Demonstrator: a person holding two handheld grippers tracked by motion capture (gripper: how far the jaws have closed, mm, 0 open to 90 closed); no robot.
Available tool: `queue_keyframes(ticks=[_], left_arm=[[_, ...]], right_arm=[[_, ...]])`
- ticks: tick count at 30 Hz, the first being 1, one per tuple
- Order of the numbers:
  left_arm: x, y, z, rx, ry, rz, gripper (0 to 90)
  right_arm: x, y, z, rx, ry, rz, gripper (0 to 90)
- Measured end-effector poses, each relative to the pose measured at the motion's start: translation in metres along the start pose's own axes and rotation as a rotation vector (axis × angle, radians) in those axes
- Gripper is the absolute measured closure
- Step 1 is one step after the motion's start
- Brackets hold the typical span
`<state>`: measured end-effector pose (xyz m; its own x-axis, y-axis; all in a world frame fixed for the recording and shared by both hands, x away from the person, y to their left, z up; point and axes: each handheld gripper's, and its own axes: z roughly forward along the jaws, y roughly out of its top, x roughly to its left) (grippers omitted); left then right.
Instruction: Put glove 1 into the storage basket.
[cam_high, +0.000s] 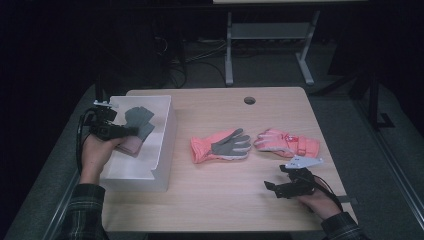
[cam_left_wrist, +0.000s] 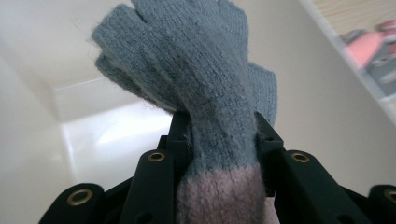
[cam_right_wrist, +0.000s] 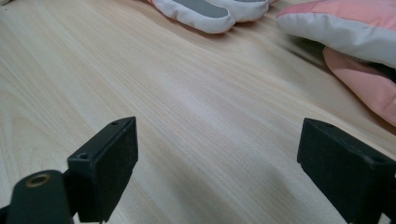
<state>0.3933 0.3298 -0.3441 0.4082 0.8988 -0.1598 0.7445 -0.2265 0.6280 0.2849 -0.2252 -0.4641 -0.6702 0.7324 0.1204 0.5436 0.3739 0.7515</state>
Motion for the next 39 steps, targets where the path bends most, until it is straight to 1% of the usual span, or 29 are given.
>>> queue_keyframes(ticks=[2,3,4,5,6,7,9,11,13,15,17,18,19,21,22,23,24,26,27,29,31,33,34,35,36,37,38,39], left_arm=[[0.005,-0.002,0.012,0.025,0.035,-0.005,66.9],[0.005,-0.002,0.012,0.025,0.035,-0.005,66.8],[0.006,-0.002,0.015,0.033,0.042,-0.007,66.8],[0.007,-0.002,0.018,0.044,0.054,-0.011,66.8],[0.009,-0.003,0.022,0.055,0.070,-0.004,66.8],[0.010,-0.003,0.025,0.061,0.075,-0.006,66.8],[0.014,-0.005,0.030,0.071,0.073,-0.017,66.8],[0.016,-0.006,0.035,0.079,0.086,-0.020,66.7],[0.018,-0.008,0.039,0.088,0.085,-0.031,66.7],[0.019,-0.010,0.044,0.110,0.104,-0.021,66.6],[0.020,-0.012,0.048,0.123,0.108,-0.022,66.5],[0.022,-0.014,0.053,0.138,0.114,-0.023,66.4],[0.022,-0.014,0.053,0.138,0.114,-0.023,66.3],[0.021,-0.015,0.058,0.156,0.128,-0.021,66.1],[0.023,-0.016,0.061,0.174,0.137,-0.011,65.8],[0.023,-0.016,0.061,0.174,0.137,-0.011,65.7],[0.023,-0.018,0.063,0.179,0.132,-0.021,65.4],[0.023,-0.020,0.067,0.196,0.145,-0.015,65.0],[0.023,-0.020,0.069,0.203,0.150,-0.011,62.8],[0.023,-0.021,0.072,0.217,0.164,-0.011,61.9],[0.022,-0.021,0.073,0.211,0.172,-0.015,59.3],[0.021,-0.021,0.075,0.212,0.178,-0.012,54.4],[0.021,-0.021,0.075,0.213,0.173,-0.017,46.4],[0.020,-0.021,0.076,0.214,0.171,-0.024,42.4],[0.020,-0.020,0.077,0.217,0.175,-0.022,42.4],[0.019,-0.020,0.077,0.212,0.183,-0.021,35.3],[0.018,-0.019,0.077,0.208,0.191,-0.023,35.3],[0.018,-0.019,0.076,0.201,0.192,-0.036,32.7]], right_arm=[[0.001,0.000,0.001,0.004,0.004,0.005,12.1],[0.001,0.000,0.001,0.004,0.004,0.005,12.1],[0.002,0.000,0.001,0.009,0.005,0.005,12.1],[0.002,0.000,0.001,0.012,0.006,0.003,12.1],[0.002,0.000,0.001,0.012,0.006,0.001,12.1],[0.002,-0.001,0.001,0.009,0.007,-0.003,12.1],[0.002,-0.001,0.001,0.007,0.009,-0.002,12.1],[0.002,-0.002,0.000,0.009,0.008,0.002,12.1],[0.001,-0.002,0.000,0.010,0.008,0.005,12.1],[0.001,-0.002,-0.001,0.008,0.006,0.008,12.1],[0.001,-0.002,-0.001,0.008,0.005,0.008,12.1],[0.001,-0.003,-0.002,0.009,0.004,0.008,12.1],[0.001,-0.003,-0.002,0.009,0.004,0.008,12.1],[0.001,-0.003,-0.002,0.010,0.003,0.007,12.1],[0.000,-0.003,-0.002,0.010,0.002,0.009,12.1],[0.000,-0.003,-0.002,0.010,0.002,0.009,12.1],[0.000,-0.003,-0.002,0.011,0.002,0.010,12.1],[0.000,-0.003,-0.003,0.011,0.002,0.011,12.1],[0.000,-0.003,-0.003,0.010,0.002,0.011,12.1],[0.000,-0.003,-0.003,0.010,0.002,0.012,12.1],[0.000,-0.003,-0.003,0.009,0.002,0.013,12.1],[0.000,-0.004,-0.003,0.009,0.003,0.011,12.1],[0.000,-0.004,-0.003,0.008,0.001,0.005,12.1],[-0.001,-0.004,-0.004,0.006,0.001,0.003,12.1],[-0.001,-0.004,-0.004,0.006,0.001,0.003,12.1],[0.000,-0.004,-0.004,0.003,0.003,0.011,12.1],[0.000,-0.004,-0.004,0.003,0.003,0.011,12.1],[0.000,-0.004,-0.004,0.004,0.004,0.012,12.1]])
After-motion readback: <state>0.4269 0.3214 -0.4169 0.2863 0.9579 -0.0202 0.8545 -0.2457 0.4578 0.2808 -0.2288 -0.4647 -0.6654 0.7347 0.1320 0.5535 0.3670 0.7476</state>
